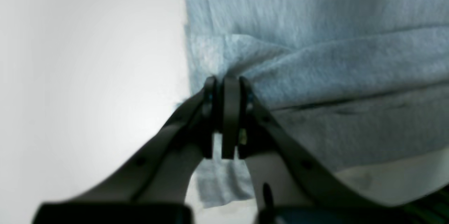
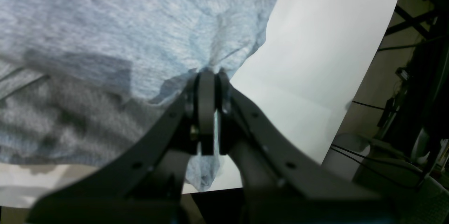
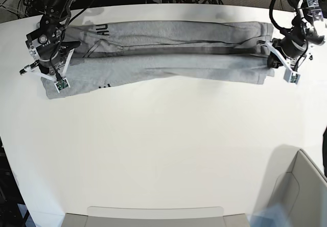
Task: Fold the T-shirt properly
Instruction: 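Fold the hem up over the collar fold with both grippers, then regrasp the strip end with the left gripper and pull it outward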
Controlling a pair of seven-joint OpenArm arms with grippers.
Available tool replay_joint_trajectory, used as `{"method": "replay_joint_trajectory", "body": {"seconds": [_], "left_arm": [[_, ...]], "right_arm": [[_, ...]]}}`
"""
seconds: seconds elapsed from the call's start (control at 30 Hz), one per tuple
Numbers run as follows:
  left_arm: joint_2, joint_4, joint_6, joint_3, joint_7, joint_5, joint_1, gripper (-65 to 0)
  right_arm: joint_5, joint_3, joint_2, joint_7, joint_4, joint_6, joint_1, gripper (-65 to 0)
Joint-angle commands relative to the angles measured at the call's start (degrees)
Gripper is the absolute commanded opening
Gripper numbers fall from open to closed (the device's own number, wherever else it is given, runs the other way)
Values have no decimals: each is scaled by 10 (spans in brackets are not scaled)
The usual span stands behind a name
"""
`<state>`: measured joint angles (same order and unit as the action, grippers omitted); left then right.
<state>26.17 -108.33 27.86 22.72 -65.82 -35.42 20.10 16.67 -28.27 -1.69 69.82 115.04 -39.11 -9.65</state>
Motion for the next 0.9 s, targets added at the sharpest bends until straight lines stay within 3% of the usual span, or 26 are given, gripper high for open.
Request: {"method": "replay_joint_trajectory", "body": {"seconds": [0.0, 0.53, 0.6, 0.7, 0.87], "left_arm": [[9, -6, -2, 9, 5, 4, 4, -650], [8, -5, -3, 5, 5, 4, 40, -646], [8, -5, -2, 5, 9, 4, 41, -555], [8, -23, 1, 11, 26, 4, 53, -424], [8, -62, 1, 6, 78, 1, 83, -369]], "right_arm": [[9, -2, -5, 1, 13, -9, 1, -650], [10, 4, 14, -2, 8, -9, -45, -650], [10, 4, 15, -2, 5, -9, -47, -650], [10, 7, 16, -2, 4, -9, -48, -576], [10, 25, 12, -2, 4, -9, -48, -504]]}}
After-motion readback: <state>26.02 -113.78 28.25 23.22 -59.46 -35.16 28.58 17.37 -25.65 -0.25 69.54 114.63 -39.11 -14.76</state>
